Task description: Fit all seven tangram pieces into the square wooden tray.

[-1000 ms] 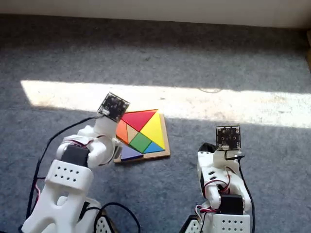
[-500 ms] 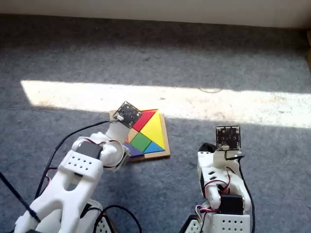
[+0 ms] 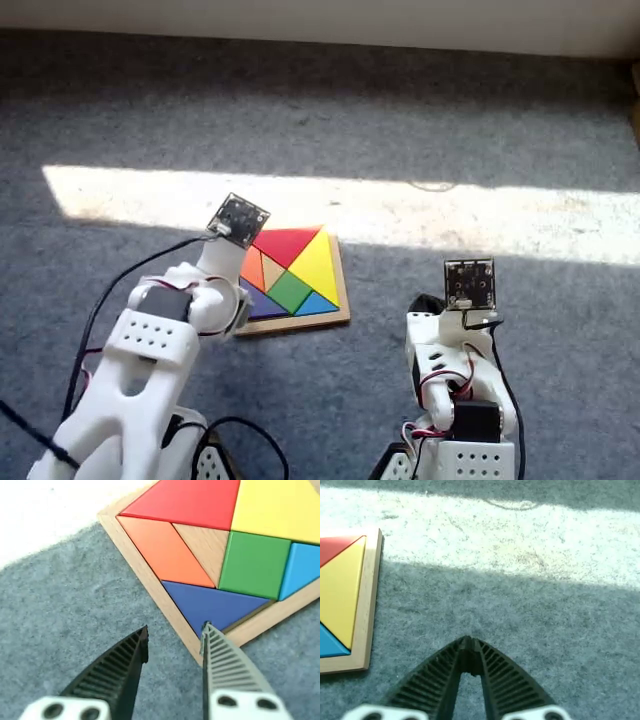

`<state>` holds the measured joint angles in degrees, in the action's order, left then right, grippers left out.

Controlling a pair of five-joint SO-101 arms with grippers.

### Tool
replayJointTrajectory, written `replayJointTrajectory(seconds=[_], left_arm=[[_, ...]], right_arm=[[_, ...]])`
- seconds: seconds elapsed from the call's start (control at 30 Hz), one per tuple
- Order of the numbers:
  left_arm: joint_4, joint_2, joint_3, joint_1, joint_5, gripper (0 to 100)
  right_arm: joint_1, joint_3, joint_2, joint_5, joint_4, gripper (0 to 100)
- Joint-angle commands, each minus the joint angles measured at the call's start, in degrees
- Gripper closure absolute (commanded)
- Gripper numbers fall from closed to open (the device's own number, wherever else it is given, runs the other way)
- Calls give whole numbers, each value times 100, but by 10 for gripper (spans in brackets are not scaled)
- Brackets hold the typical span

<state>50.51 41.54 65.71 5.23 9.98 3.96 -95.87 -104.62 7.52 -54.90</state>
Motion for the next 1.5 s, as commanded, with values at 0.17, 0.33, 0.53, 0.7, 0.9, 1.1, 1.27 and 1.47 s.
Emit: replayJointTrajectory(seconds=[0.17,0.33,0.53,0.7,0.9,1.1,1.27,1.47], left_arm=[[44,2809,1209,-796,-53,822],[62,4312,1982,-831,-35,825],[88,6009,2844,-840,-53,825],[88,6290,3099,-1068,-53,825],[88,6220,3143,-1701,-53,822],[677,6202,3143,-1982,-35,825],[914,6229,3143,-1991,-53,832],[923,6185,3143,-2009,-35,998]], right_arm=[[-75,-866,-57,53,119,989],[-75,-866,-57,53,119,989],[-40,-866,-57,53,119,989],[-154,-866,-57,53,110,989],[-532,-866,-57,35,-655,989],[-716,-866,-57,53,-1560,989],[-716,-866,-57,53,-1560,989],[-716,-866,-57,53,-1560,989]])
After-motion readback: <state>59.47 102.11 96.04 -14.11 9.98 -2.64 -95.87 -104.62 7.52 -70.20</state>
